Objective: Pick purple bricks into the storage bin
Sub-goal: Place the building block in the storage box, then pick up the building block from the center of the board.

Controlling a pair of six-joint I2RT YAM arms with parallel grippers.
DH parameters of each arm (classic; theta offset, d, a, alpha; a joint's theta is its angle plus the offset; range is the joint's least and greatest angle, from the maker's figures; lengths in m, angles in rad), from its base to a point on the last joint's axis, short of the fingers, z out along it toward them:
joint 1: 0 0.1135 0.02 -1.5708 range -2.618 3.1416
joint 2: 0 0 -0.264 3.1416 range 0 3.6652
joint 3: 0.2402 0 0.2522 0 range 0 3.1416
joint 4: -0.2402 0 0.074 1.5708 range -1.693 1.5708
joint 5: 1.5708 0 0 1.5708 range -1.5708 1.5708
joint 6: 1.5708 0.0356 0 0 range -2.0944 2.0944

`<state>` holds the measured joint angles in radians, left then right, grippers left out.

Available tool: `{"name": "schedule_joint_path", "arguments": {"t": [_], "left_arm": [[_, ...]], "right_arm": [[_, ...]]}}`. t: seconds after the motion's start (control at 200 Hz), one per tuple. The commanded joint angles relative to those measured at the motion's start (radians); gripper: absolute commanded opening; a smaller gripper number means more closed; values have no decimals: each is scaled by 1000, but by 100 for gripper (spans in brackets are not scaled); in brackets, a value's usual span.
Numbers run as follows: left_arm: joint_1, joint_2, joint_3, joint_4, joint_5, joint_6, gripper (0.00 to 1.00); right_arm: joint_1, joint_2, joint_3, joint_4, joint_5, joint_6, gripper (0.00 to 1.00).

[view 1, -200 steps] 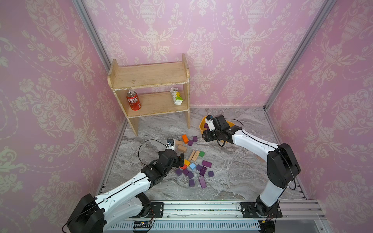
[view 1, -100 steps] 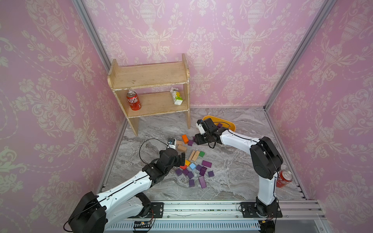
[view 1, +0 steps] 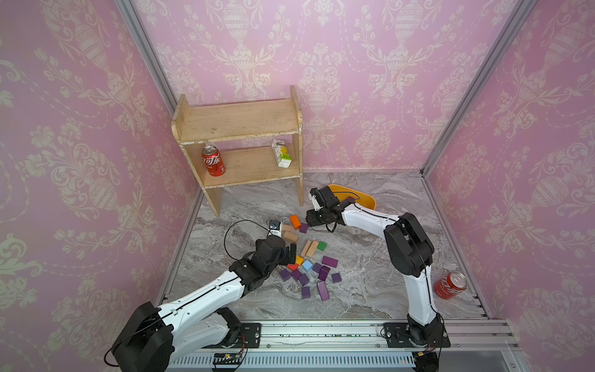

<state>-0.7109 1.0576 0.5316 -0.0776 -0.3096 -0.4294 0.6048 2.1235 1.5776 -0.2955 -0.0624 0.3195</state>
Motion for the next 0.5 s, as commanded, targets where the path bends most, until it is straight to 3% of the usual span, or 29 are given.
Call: {"name": "schedule_joint_path", "arguments": {"t": [0.0, 0.495], "left_arm": [[4, 5, 31, -39, -11, -12, 99], [5, 0, 24, -39, -33, -12, 99]], "right_arm": [[7, 39, 54, -35, 20, 24, 52], [7, 87, 92, -85, 55, 26, 43]]}}
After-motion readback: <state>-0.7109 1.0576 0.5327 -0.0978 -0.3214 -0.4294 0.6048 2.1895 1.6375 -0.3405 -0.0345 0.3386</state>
